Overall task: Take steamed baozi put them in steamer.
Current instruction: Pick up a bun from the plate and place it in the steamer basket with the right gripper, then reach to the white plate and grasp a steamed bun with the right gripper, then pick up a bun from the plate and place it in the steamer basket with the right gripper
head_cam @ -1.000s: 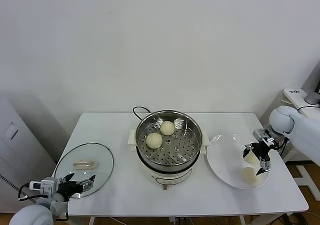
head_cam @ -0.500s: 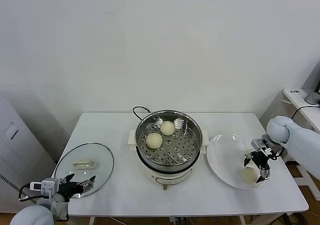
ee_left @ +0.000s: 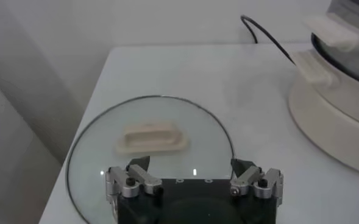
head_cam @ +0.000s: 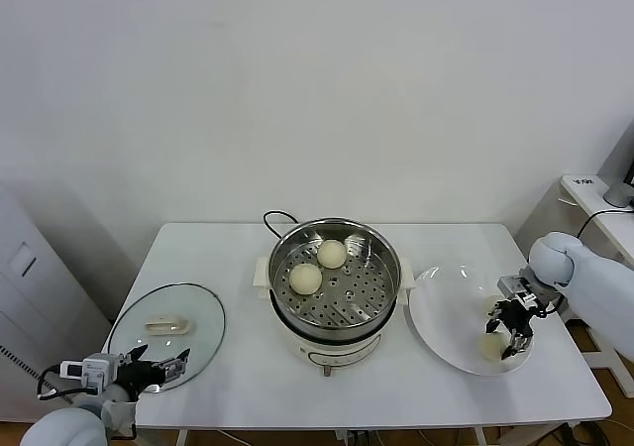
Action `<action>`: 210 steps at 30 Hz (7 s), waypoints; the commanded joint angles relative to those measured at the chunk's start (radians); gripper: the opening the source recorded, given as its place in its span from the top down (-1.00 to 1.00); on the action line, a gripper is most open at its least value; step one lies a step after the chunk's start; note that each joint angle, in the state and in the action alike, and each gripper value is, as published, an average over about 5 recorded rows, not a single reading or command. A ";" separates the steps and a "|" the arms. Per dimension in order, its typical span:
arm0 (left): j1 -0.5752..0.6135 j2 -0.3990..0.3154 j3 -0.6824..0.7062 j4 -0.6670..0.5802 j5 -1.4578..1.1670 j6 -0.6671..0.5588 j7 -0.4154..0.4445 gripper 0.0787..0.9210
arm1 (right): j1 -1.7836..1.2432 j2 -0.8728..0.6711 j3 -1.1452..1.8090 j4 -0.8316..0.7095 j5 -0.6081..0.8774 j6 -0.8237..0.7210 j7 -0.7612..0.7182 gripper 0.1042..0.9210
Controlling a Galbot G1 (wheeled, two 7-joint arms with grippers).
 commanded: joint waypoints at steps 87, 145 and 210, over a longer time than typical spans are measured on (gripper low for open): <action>-0.017 0.010 0.012 0.025 0.000 -0.011 0.008 -0.77 | 0.477 0.408 -0.201 0.279 0.015 0.535 -0.002 -0.75; -0.021 0.002 0.017 0.020 -0.003 -0.011 0.009 -0.77 | -0.007 0.177 0.246 -0.399 -0.257 0.263 0.068 -0.76; -0.013 -0.010 0.020 -0.005 0.019 0.001 -0.006 -0.77 | 1.031 0.187 -0.874 0.377 0.825 -0.534 0.255 0.01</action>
